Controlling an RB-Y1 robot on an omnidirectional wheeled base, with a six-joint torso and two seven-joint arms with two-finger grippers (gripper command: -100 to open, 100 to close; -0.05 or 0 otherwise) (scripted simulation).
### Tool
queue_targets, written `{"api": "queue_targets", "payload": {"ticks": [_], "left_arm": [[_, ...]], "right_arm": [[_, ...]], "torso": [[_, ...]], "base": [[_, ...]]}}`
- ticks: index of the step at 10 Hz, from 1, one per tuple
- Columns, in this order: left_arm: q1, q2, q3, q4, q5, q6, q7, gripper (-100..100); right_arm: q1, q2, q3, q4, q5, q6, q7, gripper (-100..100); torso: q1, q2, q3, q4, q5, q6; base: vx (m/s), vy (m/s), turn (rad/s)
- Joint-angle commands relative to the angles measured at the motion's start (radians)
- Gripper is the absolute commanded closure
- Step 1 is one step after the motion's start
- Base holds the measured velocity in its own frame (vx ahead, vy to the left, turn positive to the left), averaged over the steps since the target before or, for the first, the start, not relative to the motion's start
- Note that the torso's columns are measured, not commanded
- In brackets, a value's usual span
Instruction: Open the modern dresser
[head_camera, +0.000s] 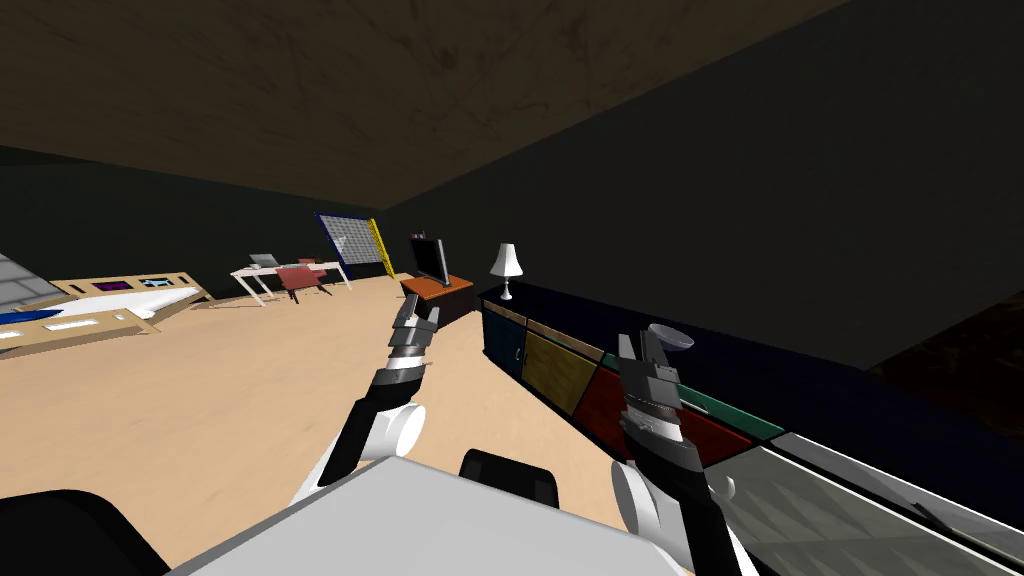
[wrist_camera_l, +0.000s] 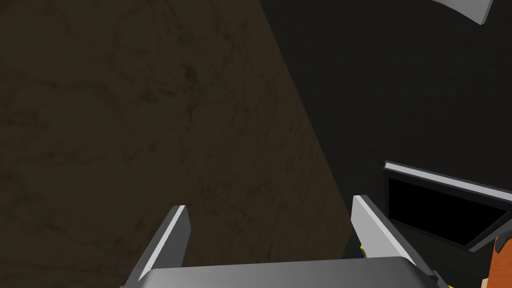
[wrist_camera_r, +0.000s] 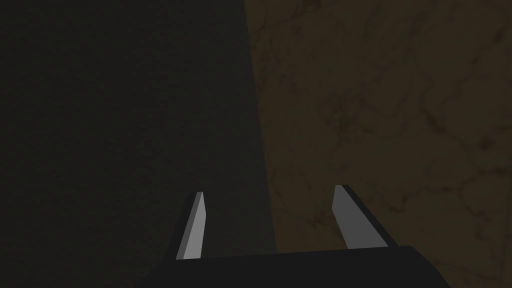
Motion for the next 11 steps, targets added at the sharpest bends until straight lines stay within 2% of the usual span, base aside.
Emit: {"api": "queue_targets", "payload": {"ticks": [1,9,10,11], "left_arm": [[0.000,0.000,0.000,0.000,0.000,0.000,0.000,0],[0.000,0.000,0.000,0.000,0.000,0.000,0.000,0],[0.000,0.000,0.000,0.000,0.000,0.000,0.000,0],[0.000,0.000,0.000,0.000,0.000,0.000,0.000,0]], "right_arm": [[0.000,0.000,0.000,0.000,0.000,0.000,0.000,0],[0.000,0.000,0.000,0.000,0.000,0.000,0.000,0],[0.008,-0.041,-0.012,0.009,0.024,0.020,0.014,-100],[0.013,-0.058,-0.021,0.014,0.041,0.034,0.023,-100]], "torso": [[0.000,0.040,-0.082,0.041,0.000,0.000],[0.000,0.618,-1.234,0.617,0.000,0.000],[0.000,0.691,-1.382,0.691,0.000,0.000],[0.002,0.724,-1.452,0.724,0.000,0.000]], "base": [[0.000,0.000,0.000],[0.000,0.000,0.000],[0.027,0.032,0.121],[0.048,0.043,0.144]]}}
